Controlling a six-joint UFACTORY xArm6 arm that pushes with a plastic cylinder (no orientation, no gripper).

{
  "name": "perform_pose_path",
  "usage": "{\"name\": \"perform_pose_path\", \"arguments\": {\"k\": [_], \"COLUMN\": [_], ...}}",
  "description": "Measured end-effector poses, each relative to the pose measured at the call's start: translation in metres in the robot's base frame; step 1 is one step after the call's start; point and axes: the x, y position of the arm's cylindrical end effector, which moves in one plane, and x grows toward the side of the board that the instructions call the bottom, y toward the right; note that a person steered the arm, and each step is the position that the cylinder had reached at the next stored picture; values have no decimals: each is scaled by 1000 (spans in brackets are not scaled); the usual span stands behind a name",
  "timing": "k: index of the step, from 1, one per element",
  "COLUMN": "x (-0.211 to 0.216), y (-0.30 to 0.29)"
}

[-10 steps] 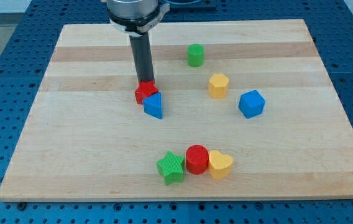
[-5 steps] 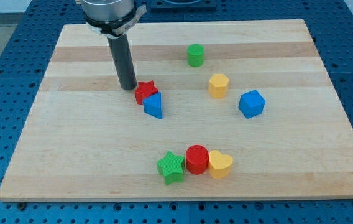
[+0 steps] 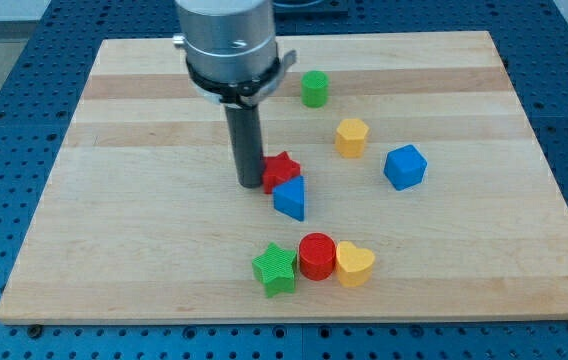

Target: Push the red star along with the blue triangle towards the red star

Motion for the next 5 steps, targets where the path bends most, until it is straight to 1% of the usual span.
{"name": "perform_pose_path", "arguments": {"k": [1,2,3,5], "x": [11,11,-1,-14], "y": [17,11,-15,-17]}}
